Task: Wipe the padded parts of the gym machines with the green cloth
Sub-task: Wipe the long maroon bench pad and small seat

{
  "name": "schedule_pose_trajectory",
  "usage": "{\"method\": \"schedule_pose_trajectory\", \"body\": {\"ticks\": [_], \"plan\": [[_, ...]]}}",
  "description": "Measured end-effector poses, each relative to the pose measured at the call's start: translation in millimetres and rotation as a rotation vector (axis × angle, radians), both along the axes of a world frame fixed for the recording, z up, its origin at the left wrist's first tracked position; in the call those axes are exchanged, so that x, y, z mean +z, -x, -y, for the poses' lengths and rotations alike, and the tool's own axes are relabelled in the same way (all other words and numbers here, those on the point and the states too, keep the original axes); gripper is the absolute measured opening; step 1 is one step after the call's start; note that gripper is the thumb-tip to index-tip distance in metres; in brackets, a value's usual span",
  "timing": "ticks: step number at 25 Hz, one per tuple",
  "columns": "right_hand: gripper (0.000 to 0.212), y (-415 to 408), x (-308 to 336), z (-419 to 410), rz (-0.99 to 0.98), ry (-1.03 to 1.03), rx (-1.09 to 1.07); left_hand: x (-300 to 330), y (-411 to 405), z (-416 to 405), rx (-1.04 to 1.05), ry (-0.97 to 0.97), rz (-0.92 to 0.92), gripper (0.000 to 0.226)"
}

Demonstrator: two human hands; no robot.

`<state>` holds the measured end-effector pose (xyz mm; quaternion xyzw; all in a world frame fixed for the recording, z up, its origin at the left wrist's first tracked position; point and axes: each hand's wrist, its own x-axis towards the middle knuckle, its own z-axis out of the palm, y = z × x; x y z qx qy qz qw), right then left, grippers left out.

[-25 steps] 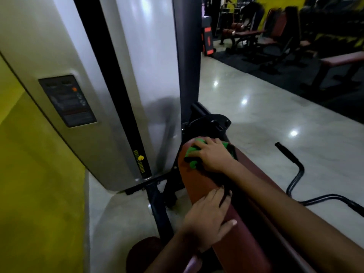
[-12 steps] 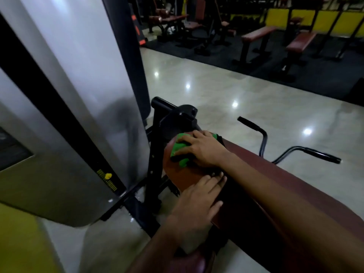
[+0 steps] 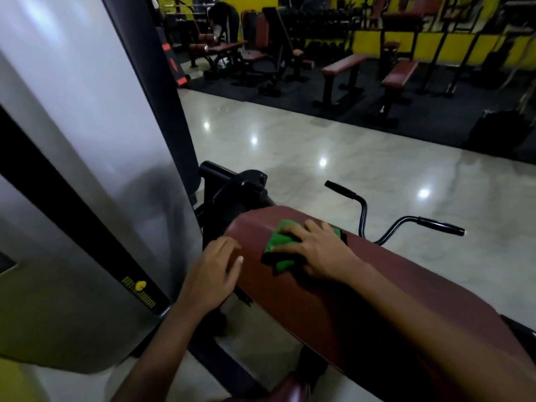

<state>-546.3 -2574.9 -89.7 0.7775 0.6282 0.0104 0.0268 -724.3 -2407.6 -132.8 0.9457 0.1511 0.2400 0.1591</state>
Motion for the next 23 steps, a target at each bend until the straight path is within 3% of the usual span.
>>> {"method": "schedule_pose_trajectory", "body": {"ticks": [5,9,13,16,19,23], "plan": [[0.052,39.5,-7.2,-10.7,0.083,-0.072,-0.199,-12.3,-31.6,-37.2,-0.102,-0.065,-0.195,0.065],[0.049,67.1,-32.4,-37.0,0.239,-0.248,-0.361,-39.6,-34.9,-53.0,-0.222,-0.103,-0.115,0.068],[0.046,93.0,-45.9,-28.2,0.352,-0.294,-0.545,-38.1,-58.9,-69.1,-0.416,-0.165,-0.074,0.062],[0.046,98.0,-54.0,6.9,0.412,-0.383,-0.896,-40.8,-63.4,-64.1,-0.454,-0.273,-0.078,0.058],[0.050,120.3,-55.8,-24.9,0.329,-0.391,-1.249,-38.8,-60.9,-61.7,-0.467,-0.295,-0.119,0.061],[0.049,137.4,-68.1,-38.8,0.378,-0.373,-1.048,-30.5,-70.0,-54.8,-0.547,-0.329,-0.117,0.065]]}}
